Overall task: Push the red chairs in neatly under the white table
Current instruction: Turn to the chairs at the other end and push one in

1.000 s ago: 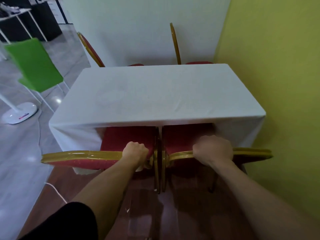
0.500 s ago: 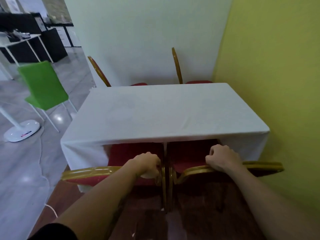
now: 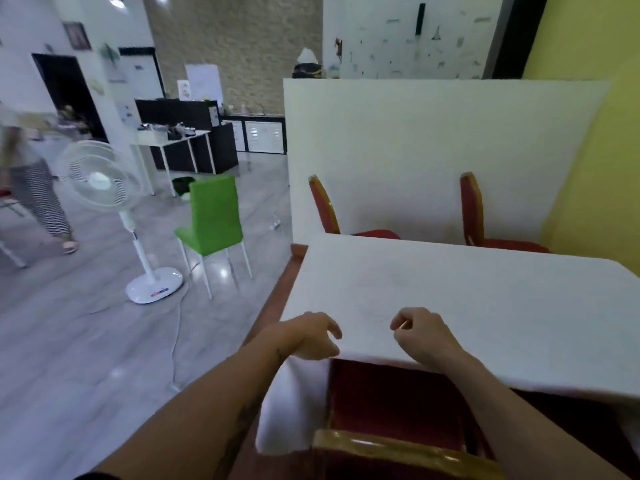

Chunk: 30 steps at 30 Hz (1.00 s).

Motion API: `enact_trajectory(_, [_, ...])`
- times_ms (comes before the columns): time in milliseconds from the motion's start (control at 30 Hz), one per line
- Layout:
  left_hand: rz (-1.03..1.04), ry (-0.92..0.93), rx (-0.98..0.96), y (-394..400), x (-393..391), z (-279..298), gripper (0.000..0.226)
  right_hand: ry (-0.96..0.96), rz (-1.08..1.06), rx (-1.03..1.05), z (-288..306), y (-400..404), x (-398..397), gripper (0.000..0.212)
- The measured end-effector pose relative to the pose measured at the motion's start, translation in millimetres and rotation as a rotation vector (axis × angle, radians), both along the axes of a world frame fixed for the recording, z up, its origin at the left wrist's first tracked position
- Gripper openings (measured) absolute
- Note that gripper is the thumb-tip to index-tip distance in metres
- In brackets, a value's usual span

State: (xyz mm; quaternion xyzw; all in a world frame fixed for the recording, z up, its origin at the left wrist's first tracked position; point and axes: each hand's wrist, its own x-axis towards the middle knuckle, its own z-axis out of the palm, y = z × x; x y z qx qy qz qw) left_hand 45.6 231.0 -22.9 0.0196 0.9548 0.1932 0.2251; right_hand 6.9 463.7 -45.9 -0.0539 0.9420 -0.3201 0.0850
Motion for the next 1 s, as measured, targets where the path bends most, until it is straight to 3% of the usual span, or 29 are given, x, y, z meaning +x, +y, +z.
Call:
enact_trajectory(333, [0.191, 0.178, 0.024, -223, -74, 50, 0.048, -0.028, 0.102, -0.039, -3, -219, -108, 0.024])
enact_trajectory(533, [0.124, 0.203, 0.006, -293, -190, 37, 0.041, -0.003, 0.016, -0.059, -32, -279, -236, 0.021])
enact_trajectory(733, [0.059, 0.210, -0.009, -343, -316, 37, 0.039, -0.062, -0.093, -0.066, -24, -321, -356, 0.026])
enact_trajectory(1000, [0.025, 0.278, 0.053, -395, -464, 44, 0.036, -0.053, -0.125, 0.003, 5, -366, -489, 0.048])
